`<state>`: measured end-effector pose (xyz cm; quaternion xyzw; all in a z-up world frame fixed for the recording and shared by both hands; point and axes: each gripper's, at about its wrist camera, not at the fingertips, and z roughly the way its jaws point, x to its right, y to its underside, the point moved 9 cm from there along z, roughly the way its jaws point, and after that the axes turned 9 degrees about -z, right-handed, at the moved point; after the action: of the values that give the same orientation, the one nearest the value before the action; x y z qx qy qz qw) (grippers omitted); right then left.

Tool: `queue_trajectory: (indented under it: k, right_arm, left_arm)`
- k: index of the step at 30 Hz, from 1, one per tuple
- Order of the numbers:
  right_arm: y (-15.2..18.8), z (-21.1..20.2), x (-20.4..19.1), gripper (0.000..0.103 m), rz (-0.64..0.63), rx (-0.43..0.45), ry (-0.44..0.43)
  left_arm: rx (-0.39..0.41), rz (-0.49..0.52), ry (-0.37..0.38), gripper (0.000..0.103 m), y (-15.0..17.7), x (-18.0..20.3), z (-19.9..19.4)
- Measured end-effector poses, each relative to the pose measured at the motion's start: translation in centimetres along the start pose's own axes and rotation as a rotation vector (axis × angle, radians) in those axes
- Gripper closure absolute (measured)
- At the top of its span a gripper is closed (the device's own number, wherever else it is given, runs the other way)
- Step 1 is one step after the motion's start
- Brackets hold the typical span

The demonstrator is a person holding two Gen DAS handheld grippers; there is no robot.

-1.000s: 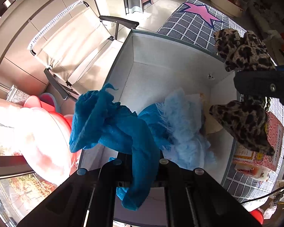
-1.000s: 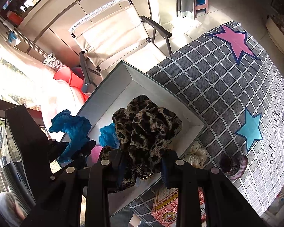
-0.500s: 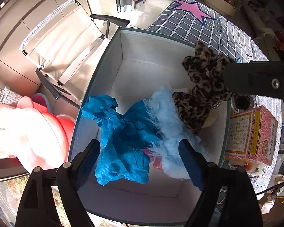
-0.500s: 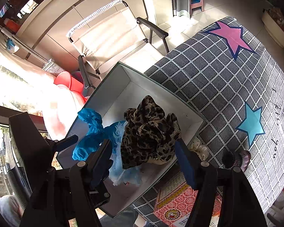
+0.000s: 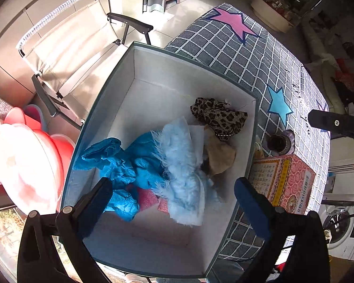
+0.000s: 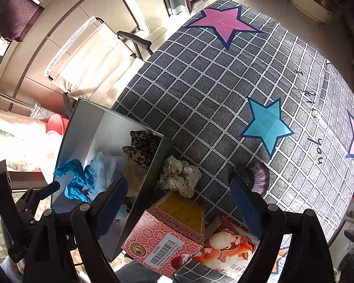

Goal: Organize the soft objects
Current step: 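Grasp cream polka-dot scrunchie with right tool while left tool moves toward knit sock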

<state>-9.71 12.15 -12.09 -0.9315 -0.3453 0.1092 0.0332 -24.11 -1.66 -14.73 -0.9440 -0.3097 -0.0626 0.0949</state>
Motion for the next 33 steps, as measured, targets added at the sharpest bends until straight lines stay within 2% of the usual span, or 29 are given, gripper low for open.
queue_trajectory:
  k: [8, 13, 18, 19, 20, 22, 23, 24, 25, 28, 33]
  right_arm:
    - [2.2, 6.6, 2.5, 0.013, 0.111, -0.181, -0.141]
    - [2.8, 10.7, 2.3, 0.013, 0.122, -0.289, -0.238]
    - [3.3, 13.5, 1.5, 0.014, 0.116, -0.359, -0.327]
    - [3.5, 13.9, 1.4, 0.023, 0.113, -0.372, -0.343]
    - [3.6, 14.3, 1.3, 0.037, 0.111, -0.382, -0.364]
    - [3.9, 14.8, 1.0, 0.043, 0.097, -0.41, -0.393]
    - [4.1, 15.1, 0.9, 0.05, 0.099, -0.421, -0.408]
    - [4.2, 15.3, 1.0, 0.06, 0.105, -0.423, -0.426]
    - [4.2, 15.4, 1.0, 0.074, 0.108, -0.415, -0.436]
    - [3.9, 14.2, 1.2, 0.081, 0.117, -0.344, -0.481]
    - [3.4, 9.9, 3.8, 0.081, 0.211, -0.183, -0.543]
  left_arm:
    - [-0.022, 0.03, -0.018, 0.0, 0.6, 1.2, -0.5]
    - [-0.04, 0.038, -0.047, 0.0, 1.3, 1.1, -0.5]
    - [-0.051, 0.055, -0.07, 0.0, 1.6, 1.6, -0.3]
    - [-0.052, 0.058, -0.074, 0.0, 1.6, 1.7, -0.2]
    - [-0.052, 0.061, -0.079, 0.0, 1.6, 1.8, -0.2]
    - [-0.056, 0.069, -0.088, 0.0, 1.5, 2.2, -0.1]
    - [-0.06, 0.072, -0.093, 0.0, 1.5, 2.3, 0.0]
    - [-0.063, 0.073, -0.097, 0.0, 1.4, 2.4, 0.1]
    - [-0.062, 0.074, -0.099, 0.0, 1.3, 2.6, 0.1]
    - [-0.051, 0.081, -0.098, 0.0, 0.9, 3.3, -0.2]
    - [-0.033, 0.106, -0.064, 0.0, -0.1, 6.2, -0.9]
